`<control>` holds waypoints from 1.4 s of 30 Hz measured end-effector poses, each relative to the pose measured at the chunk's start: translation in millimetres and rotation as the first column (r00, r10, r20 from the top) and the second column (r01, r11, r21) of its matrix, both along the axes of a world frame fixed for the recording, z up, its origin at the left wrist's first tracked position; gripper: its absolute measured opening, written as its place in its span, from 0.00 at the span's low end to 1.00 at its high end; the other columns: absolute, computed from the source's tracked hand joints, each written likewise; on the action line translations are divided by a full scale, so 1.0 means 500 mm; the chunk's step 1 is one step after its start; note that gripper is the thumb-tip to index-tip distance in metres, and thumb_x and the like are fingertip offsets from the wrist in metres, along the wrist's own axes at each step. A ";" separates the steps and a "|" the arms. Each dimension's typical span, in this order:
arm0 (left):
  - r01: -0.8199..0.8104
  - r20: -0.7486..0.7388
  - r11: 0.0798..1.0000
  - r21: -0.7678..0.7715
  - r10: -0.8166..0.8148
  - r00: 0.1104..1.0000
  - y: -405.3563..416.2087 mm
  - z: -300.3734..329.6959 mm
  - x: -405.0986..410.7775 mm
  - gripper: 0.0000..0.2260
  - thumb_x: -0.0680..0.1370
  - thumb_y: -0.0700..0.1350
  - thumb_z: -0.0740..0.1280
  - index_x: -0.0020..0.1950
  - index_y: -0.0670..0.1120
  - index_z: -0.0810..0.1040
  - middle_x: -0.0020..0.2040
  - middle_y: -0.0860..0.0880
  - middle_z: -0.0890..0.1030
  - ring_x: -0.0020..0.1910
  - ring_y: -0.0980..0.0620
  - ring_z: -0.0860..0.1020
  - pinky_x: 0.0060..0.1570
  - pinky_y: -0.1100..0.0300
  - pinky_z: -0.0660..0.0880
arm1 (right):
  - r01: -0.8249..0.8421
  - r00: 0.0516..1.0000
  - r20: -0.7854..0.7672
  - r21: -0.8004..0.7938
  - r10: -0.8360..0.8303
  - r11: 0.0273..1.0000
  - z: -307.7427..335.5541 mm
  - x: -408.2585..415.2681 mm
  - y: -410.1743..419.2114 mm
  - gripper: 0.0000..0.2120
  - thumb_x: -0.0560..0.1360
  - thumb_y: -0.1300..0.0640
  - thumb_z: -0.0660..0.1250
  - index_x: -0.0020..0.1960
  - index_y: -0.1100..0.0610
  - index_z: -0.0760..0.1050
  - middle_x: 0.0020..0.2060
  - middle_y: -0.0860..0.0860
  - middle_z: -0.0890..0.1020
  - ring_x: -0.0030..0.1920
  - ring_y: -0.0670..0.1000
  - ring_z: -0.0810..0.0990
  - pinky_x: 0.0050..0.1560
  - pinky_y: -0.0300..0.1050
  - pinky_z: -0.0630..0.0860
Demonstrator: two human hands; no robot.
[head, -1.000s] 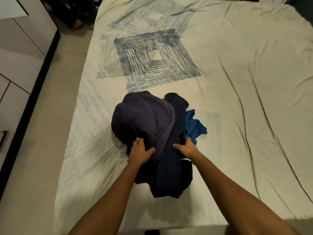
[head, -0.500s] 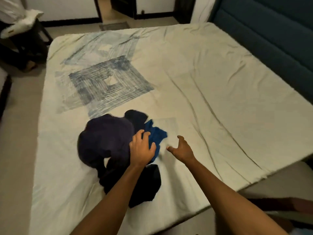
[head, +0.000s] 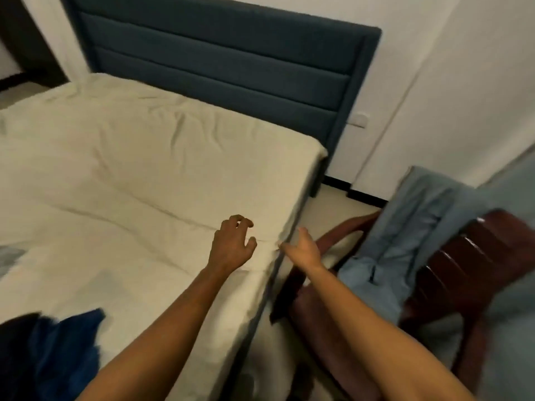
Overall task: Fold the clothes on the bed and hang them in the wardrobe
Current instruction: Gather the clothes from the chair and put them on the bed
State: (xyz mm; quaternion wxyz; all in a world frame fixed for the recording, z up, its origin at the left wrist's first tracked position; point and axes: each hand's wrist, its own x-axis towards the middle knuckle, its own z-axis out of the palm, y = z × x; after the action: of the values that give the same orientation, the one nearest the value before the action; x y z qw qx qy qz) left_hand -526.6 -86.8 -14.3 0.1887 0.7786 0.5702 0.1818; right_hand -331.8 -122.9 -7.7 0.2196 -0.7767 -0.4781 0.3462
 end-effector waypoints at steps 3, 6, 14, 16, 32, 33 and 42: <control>0.170 0.009 0.984 -0.046 -0.170 0.985 0.041 0.000 0.196 0.23 0.74 0.54 0.60 0.65 0.46 0.76 0.64 0.45 0.75 0.60 0.43 0.74 0.55 0.51 0.74 | 0.157 0.988 0.014 -0.016 -0.157 0.987 -0.024 0.190 -0.004 0.34 0.76 0.46 0.70 0.75 0.60 0.62 0.69 0.59 0.72 0.67 0.60 0.73 0.65 0.49 0.71; 0.316 0.019 0.942 -0.111 -0.316 0.949 0.066 -0.017 0.383 0.21 0.77 0.52 0.64 0.68 0.47 0.73 0.65 0.45 0.75 0.63 0.44 0.74 0.59 0.52 0.72 | 0.316 0.949 0.031 -0.050 -0.314 0.948 -0.050 0.362 -0.031 0.35 0.77 0.45 0.69 0.75 0.60 0.61 0.72 0.59 0.69 0.71 0.60 0.70 0.68 0.51 0.69; 0.449 0.085 0.832 -0.325 -0.447 0.891 0.107 -0.049 0.801 0.27 0.77 0.55 0.67 0.74 0.50 0.64 0.69 0.47 0.74 0.66 0.47 0.74 0.65 0.48 0.74 | 0.614 0.789 0.058 -0.054 -0.611 0.788 -0.079 0.742 -0.069 0.33 0.76 0.46 0.70 0.74 0.59 0.62 0.69 0.60 0.72 0.67 0.63 0.73 0.61 0.55 0.73; 0.446 0.106 0.807 -0.387 -0.441 0.891 0.116 -0.061 0.869 0.30 0.78 0.56 0.67 0.76 0.51 0.61 0.70 0.46 0.72 0.66 0.45 0.74 0.64 0.46 0.75 | 0.644 0.765 0.040 -0.024 -0.643 0.765 -0.081 0.808 -0.063 0.35 0.74 0.46 0.72 0.74 0.59 0.61 0.70 0.60 0.72 0.67 0.62 0.73 0.62 0.55 0.72; 0.157 0.404 0.731 -0.664 0.174 0.898 0.324 -0.088 1.171 0.34 0.74 0.53 0.75 0.73 0.44 0.63 0.67 0.42 0.74 0.62 0.41 0.76 0.64 0.47 0.75 | 0.855 0.310 -0.727 -0.068 -0.613 0.514 -0.099 1.035 0.053 0.21 0.75 0.54 0.72 0.65 0.58 0.72 0.56 0.50 0.81 0.53 0.49 0.79 0.40 0.39 0.68; 0.109 0.381 0.744 -0.659 0.205 0.902 0.325 -0.092 1.181 0.32 0.74 0.52 0.75 0.71 0.44 0.65 0.66 0.41 0.75 0.61 0.41 0.77 0.62 0.47 0.76 | 0.850 0.297 -0.749 -0.075 -0.592 0.522 -0.097 1.037 0.057 0.19 0.76 0.53 0.72 0.64 0.59 0.73 0.56 0.51 0.81 0.54 0.51 0.80 0.41 0.39 0.68; 0.060 0.454 0.715 -0.697 0.375 0.809 0.331 -0.050 1.219 0.10 0.76 0.40 0.69 0.56 0.44 0.74 0.56 0.41 0.81 0.51 0.43 0.80 0.57 0.48 0.80 | 0.769 0.482 -0.709 0.060 -0.515 0.637 -0.012 1.047 0.148 0.06 0.77 0.60 0.69 0.43 0.57 0.73 0.38 0.57 0.80 0.37 0.52 0.78 0.43 0.45 0.76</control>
State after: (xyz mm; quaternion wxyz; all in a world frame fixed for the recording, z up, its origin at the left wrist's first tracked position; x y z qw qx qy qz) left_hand 83.0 78.6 -39.3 0.6036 0.5089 0.5810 0.1978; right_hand 191.5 -49.1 -13.7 0.6239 -0.6774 -0.0962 0.3777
